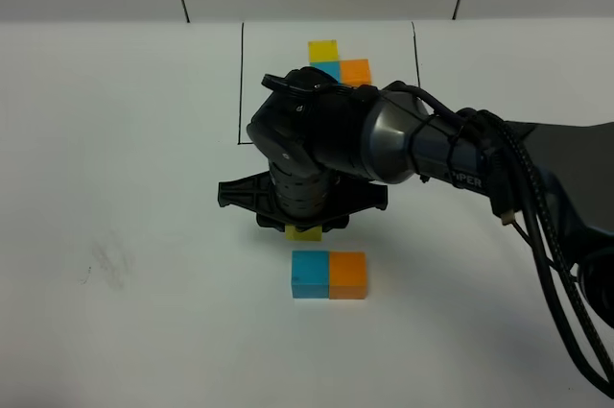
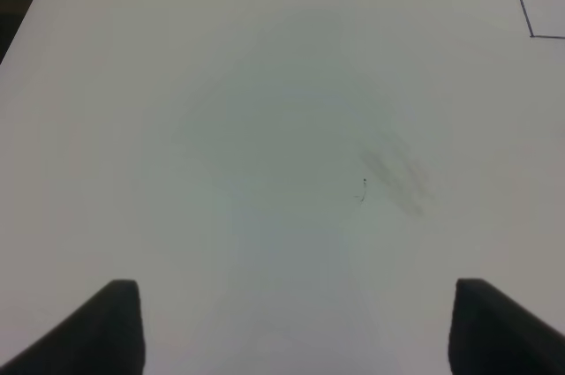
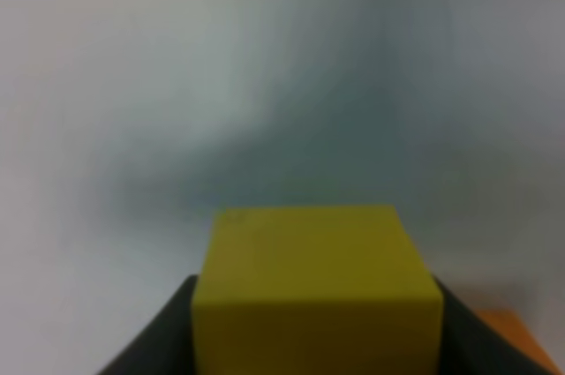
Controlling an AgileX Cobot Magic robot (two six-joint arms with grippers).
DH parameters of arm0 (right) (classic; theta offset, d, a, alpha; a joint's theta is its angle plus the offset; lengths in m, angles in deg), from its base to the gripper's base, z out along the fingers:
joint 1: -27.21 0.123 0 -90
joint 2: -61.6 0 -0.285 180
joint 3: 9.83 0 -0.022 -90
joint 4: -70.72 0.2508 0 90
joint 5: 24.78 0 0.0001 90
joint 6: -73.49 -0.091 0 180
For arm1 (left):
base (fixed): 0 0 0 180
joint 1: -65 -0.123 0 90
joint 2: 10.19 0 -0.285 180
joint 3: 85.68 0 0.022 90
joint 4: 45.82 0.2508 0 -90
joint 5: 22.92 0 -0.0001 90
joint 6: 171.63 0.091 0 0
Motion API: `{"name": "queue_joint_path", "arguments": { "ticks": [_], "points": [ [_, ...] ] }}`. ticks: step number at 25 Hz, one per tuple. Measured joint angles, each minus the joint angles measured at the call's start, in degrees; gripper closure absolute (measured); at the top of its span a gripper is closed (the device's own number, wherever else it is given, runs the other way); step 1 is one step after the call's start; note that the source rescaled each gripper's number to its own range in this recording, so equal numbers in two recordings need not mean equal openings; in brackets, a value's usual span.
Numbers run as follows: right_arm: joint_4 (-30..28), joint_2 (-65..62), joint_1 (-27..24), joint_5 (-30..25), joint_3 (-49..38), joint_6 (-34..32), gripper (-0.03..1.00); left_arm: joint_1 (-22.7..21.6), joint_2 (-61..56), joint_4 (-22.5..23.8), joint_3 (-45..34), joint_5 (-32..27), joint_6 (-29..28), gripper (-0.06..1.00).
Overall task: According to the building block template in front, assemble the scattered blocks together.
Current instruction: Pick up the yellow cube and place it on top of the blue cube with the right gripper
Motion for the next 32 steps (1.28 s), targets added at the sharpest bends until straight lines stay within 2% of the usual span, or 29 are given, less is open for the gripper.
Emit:
{"name": "queue_joint_path", "arguments": {
  "ticks": [6, 32],
  "points": [
    [-2.02, 1.76, 0.33, -0.22, 0.0, -4.3, 0.76, 0.0, 0.0, 0.0, 0.0, 0.0, 0.0, 0.35],
    [-0.71, 5.57, 0.37, -2.43, 0.04, -4.87, 0.76, 0.0, 0.0, 0.0, 0.0, 0.0, 0.1, 0.35]
  ]
}}
